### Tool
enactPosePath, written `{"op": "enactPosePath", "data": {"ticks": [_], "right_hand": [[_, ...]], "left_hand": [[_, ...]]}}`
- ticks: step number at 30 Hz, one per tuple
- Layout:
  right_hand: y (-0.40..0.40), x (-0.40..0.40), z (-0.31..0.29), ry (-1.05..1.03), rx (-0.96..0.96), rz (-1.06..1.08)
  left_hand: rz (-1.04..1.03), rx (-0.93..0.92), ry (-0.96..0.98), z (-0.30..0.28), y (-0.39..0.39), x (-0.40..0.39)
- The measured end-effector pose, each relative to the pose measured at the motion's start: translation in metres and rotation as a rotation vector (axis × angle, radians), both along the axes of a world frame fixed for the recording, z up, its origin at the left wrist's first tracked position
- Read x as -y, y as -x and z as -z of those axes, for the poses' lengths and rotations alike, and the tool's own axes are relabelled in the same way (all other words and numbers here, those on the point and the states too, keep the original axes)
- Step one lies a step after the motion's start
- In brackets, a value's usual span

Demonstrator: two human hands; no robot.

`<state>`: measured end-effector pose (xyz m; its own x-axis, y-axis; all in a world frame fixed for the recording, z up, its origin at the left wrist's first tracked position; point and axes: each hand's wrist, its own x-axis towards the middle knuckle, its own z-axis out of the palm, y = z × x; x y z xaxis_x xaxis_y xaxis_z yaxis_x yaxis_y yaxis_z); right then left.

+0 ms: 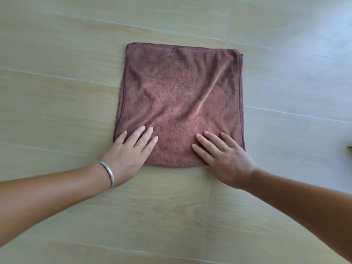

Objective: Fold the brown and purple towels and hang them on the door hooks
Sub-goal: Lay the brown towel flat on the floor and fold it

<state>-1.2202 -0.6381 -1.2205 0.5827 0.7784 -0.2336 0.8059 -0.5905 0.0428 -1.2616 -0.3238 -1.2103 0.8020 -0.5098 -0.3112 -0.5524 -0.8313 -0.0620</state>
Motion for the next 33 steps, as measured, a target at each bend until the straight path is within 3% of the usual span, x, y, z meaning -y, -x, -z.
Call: {"op": "enactPosePath", "data": {"ticks": [6,9,12,19,28,33], "right_hand": [[0.012,-0.01,-0.047,0.076,-0.109,0.321],[0.022,-0.018,-0.092,0.036,-0.135,0.473],[0.028,-0.017,-0.151,0.025,-0.177,0.546],[0.034,-0.012,-0.315,0.014,-0.24,0.591],[0.017,-0.007,-0.565,0.087,-0.438,0.568],[0.016,0.006,-0.702,0.041,-0.374,0.547]], "left_hand": [[-0.147,-0.118,-0.011,-0.037,-0.021,0.017],[-0.296,-0.26,-0.174,-0.085,-0.028,0.029],[-0.34,-0.269,-0.153,-0.141,-0.028,0.03],[-0.496,-0.397,0.028,-0.309,-0.014,0.02],[-0.423,-0.594,0.082,-0.566,-0.02,0.02],[-0.364,-0.62,0.083,-0.697,-0.024,0.014]]}}
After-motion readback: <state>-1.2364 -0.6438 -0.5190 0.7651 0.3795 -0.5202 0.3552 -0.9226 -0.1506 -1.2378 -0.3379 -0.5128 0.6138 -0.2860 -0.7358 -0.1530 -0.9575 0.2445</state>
